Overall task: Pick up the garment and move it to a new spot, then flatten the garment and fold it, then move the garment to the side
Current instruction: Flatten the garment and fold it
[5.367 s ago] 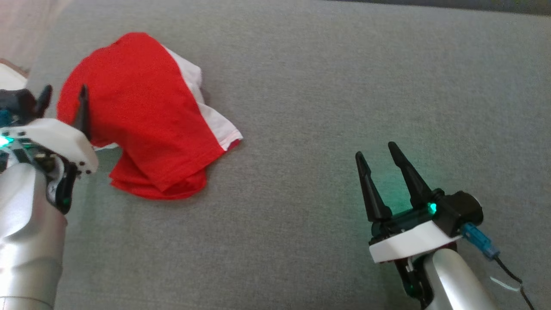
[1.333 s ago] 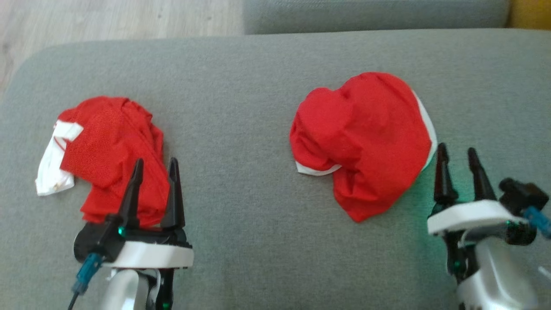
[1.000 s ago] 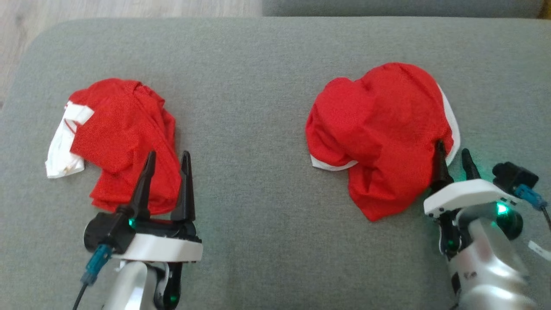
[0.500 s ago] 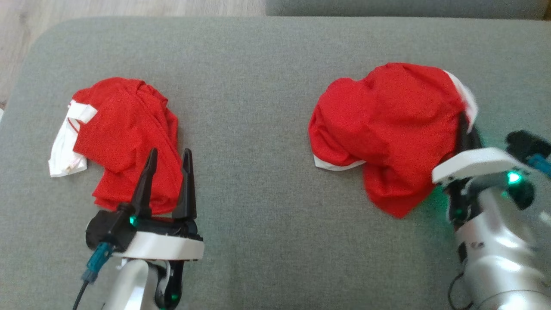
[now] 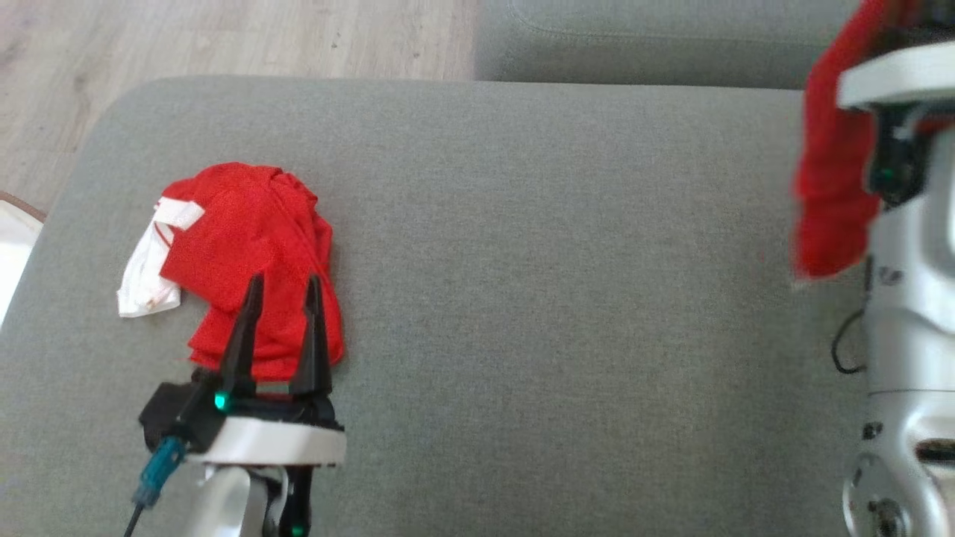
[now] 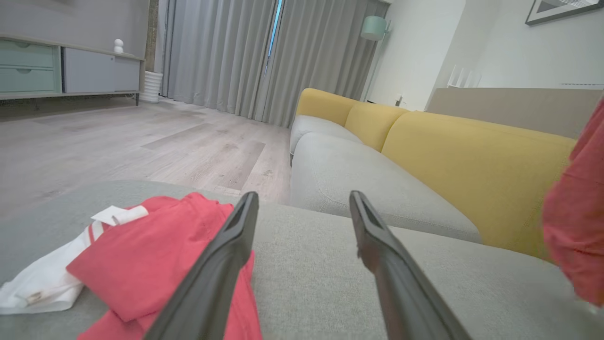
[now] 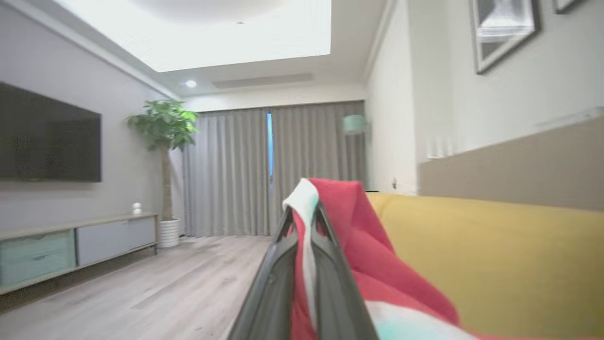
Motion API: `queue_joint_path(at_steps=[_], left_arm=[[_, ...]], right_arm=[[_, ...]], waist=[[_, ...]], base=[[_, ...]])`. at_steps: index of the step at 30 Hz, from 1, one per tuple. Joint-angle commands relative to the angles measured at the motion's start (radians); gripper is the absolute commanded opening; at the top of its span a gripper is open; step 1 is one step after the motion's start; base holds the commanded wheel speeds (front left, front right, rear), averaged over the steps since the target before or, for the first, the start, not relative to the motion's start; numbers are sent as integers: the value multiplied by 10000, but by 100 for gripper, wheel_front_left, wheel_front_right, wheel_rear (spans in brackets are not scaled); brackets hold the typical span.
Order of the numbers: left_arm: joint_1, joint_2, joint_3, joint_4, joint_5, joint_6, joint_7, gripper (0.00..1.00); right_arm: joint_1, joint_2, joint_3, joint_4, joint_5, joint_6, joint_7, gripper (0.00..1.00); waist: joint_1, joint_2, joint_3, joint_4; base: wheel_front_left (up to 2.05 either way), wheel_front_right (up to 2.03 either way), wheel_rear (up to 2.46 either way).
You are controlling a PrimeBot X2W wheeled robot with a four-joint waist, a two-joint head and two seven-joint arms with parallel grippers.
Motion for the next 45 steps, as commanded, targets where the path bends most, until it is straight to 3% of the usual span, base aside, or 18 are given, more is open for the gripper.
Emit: queue_joint_path(at_steps=[1, 6, 14, 16, 17, 18, 21, 26, 37, 45], left_arm=[[-93, 10, 376, -339, -79, 16, -93, 100], [9, 6, 391, -343, -107, 16, -93, 100], [-20, 4, 407, -330, -127, 16, -93, 100], [-44, 4, 391, -311, -105, 16, -93, 100], [-57, 4, 395, -310, -101, 16, -93, 100], [-69, 4, 409, -312, -100, 16, -93, 100], [-70, 4, 426, -324, -103, 16, -93, 100], [-80, 4, 458, -410, -115, 16, -93, 100], [-64, 3, 467, -727, -95, 16, -93, 100], [76, 3, 352, -735, 36, 15, -93, 100]], right_arm=[[-119, 128, 767, -337, -169, 54, -51, 0], [846, 249, 2816, -81, -127, 54, 56, 0], [3505, 329, 7488, 1588, 1671, 54, 751, 0], [3696, 330, 8112, 1811, 2080, 54, 755, 0], [3711, 330, 8217, 1847, 2240, 54, 657, 46], [3716, 331, 8255, 1879, 2411, 54, 573, 100], [3627, 282, 8122, 1838, 2684, 54, 308, 100], [3704, 151, 7028, 1037, 2818, 54, -9, 100], [6253, 239, 3451, -2541, 1921, 54, -49, 100], [7654, 333, 3189, -3115, 2257, 54, -50, 100]], waist=[[1, 0, -53, 19], [1, 0, -98, 18], [1, 0, -15, -164], [1, 0, 19, -272], [1, 0, 33, -326], [1, 0, 43, -390], [1, 0, 37, -624], [1, 0, -52, -999], [1, 0, -156, -1753], [1, 0, -203, -2061]], base=[[0, 0, 0], [0, 0, 0], [0, 0, 0], [0, 0, 0], [0, 0, 0], [0, 0, 0], [0, 0, 0], [0, 0, 0], [0, 0, 0], [0, 0, 0]])
